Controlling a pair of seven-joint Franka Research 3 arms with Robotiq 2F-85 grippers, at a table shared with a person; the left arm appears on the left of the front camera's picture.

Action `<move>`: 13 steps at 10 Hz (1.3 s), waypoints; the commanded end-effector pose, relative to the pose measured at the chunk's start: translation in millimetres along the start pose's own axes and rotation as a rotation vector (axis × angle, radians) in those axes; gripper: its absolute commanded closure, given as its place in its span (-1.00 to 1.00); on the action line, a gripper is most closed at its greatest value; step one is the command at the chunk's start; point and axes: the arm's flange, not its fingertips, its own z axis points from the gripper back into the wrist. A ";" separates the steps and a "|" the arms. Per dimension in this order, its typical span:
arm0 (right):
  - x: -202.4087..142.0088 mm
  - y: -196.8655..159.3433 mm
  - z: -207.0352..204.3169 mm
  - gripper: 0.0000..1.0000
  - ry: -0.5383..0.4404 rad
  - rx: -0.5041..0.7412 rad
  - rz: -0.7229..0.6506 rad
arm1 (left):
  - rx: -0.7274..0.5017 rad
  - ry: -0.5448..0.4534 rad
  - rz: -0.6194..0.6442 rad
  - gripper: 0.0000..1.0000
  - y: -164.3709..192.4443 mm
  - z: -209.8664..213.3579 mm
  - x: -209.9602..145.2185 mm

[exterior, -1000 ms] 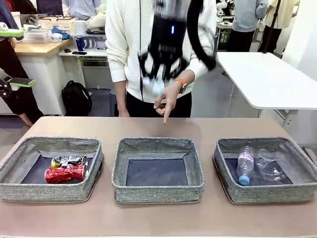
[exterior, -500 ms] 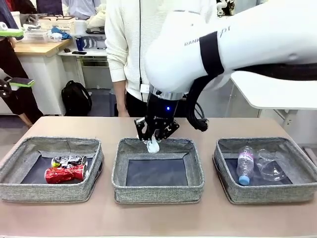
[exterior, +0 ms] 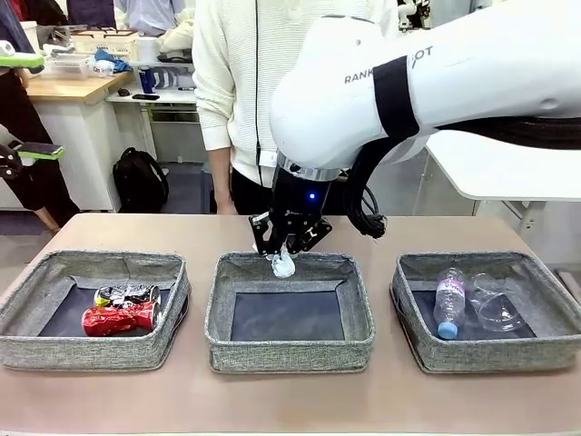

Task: Sort the waste into the appropriate baskets.
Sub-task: Place the picked waste into the Fabric basket indicated by the person.

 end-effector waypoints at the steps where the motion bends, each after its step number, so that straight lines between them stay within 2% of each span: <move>1: -3.9 -4.7 1.1 -0.28 -0.002 0.002 0.003 | 0.002 0.013 -0.019 -1.00 0.8 3.0 -0.8; 3: -3.7 -5.0 1.2 -0.30 -0.004 0.007 -0.004 | 0.002 0.013 -0.019 -1.00 0.8 3.0 -0.8; 4: -3.7 -5.1 1.3 -1.00 -0.004 0.006 -0.007 | 0.002 0.013 -0.019 -1.00 0.8 3.0 -0.8; 5: -3.9 -5.6 1.2 -0.56 -0.004 0.009 -0.012 | 0.002 0.013 -0.019 -1.00 0.8 3.0 -0.8; 6: -3.8 -6.0 1.6 -1.00 -0.006 0.008 -0.016 | 0.002 0.013 -0.019 -1.00 0.8 3.0 -0.8; 11: -4.1 -9.6 4.9 -1.00 -0.015 0.016 -0.030 | 0.002 0.013 -0.019 -1.00 0.8 3.0 -0.8; 13: -9.3 -17.9 28.8 -1.00 -0.065 0.038 -0.067 | 0.002 0.013 -0.019 -1.00 0.8 3.0 -0.8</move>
